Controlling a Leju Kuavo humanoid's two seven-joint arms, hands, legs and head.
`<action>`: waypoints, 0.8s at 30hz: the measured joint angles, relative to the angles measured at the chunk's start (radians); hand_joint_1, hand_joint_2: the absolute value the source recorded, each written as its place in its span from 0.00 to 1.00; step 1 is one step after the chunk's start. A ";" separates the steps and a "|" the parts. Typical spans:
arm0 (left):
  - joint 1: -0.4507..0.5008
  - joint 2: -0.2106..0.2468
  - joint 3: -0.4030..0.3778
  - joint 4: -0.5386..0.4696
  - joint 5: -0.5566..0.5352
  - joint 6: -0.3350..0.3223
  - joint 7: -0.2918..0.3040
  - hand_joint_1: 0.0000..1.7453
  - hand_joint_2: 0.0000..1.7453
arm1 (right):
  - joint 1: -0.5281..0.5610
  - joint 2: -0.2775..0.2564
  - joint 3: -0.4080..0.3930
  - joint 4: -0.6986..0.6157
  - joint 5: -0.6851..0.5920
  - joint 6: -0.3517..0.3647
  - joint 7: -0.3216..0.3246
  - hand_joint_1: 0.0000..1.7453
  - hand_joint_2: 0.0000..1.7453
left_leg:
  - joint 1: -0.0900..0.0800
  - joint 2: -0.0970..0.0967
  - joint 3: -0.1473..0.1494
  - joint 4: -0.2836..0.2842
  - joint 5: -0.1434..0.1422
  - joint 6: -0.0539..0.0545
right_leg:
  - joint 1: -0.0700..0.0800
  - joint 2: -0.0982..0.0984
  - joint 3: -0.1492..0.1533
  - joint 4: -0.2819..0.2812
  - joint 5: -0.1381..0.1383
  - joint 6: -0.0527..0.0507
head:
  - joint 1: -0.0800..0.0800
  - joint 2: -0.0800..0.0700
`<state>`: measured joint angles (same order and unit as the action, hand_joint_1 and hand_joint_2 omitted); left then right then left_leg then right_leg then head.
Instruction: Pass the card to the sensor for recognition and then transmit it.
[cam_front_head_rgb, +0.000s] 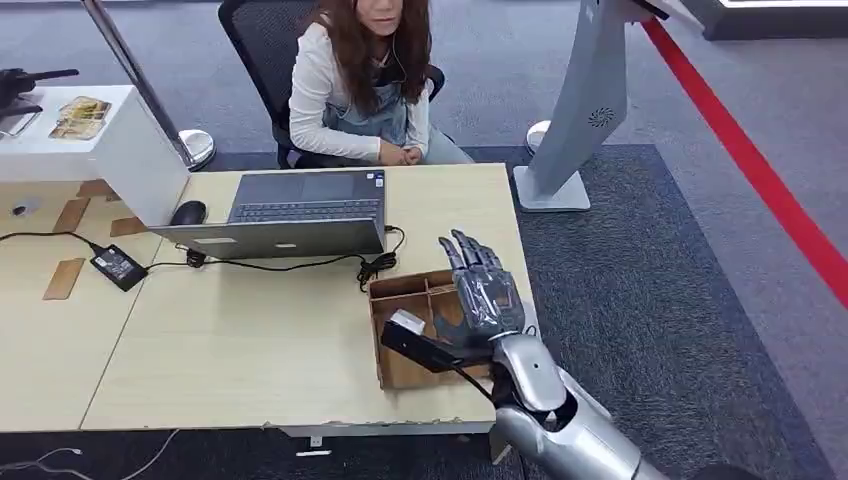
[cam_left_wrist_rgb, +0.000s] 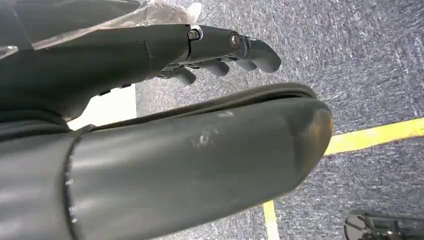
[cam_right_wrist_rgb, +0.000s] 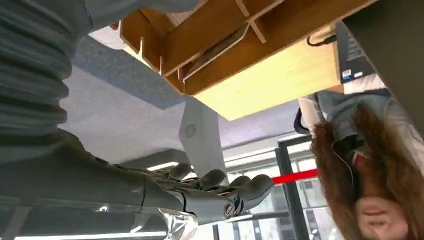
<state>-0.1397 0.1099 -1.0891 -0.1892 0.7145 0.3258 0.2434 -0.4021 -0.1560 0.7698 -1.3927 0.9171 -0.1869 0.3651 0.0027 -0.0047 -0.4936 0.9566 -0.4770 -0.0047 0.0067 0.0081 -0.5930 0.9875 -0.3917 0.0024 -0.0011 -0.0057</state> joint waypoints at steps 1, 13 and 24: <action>0.000 0.000 0.000 0.000 0.000 0.000 0.000 0.00 0.00 | -0.002 0.001 0.000 0.006 -0.003 0.000 0.000 0.00 1.00 | 0.000 0.000 0.000 0.000 0.000 0.000 | 0.000 0.000 0.000 0.000 0.000 0.000 | 0.000 0.000; 0.000 0.000 0.000 0.000 -0.003 0.000 0.000 0.00 0.00 | -0.018 0.016 -0.006 0.085 -0.016 -0.008 0.002 0.00 1.00 | 0.000 0.000 0.000 0.000 0.000 0.000 | 0.000 0.000 0.000 0.000 0.000 0.000 | 0.000 0.000; 0.000 0.000 0.000 0.000 -0.003 0.000 -0.006 0.00 0.00 | -0.035 0.031 -0.006 0.132 -0.021 -0.018 0.001 0.00 1.00 | 0.000 0.000 0.000 0.000 0.000 0.000 | 0.000 0.000 0.000 0.000 0.000 0.000 | 0.000 0.000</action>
<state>-0.1397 0.1099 -1.0891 -0.1892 0.7118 0.3262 0.2373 -0.4374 -0.1255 0.7641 -1.2608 0.8965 -0.2052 0.3662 0.0027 -0.0046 -0.4934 0.9566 -0.4770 -0.0047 0.0067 0.0081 -0.5930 0.9875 -0.3917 0.0024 -0.0011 -0.0057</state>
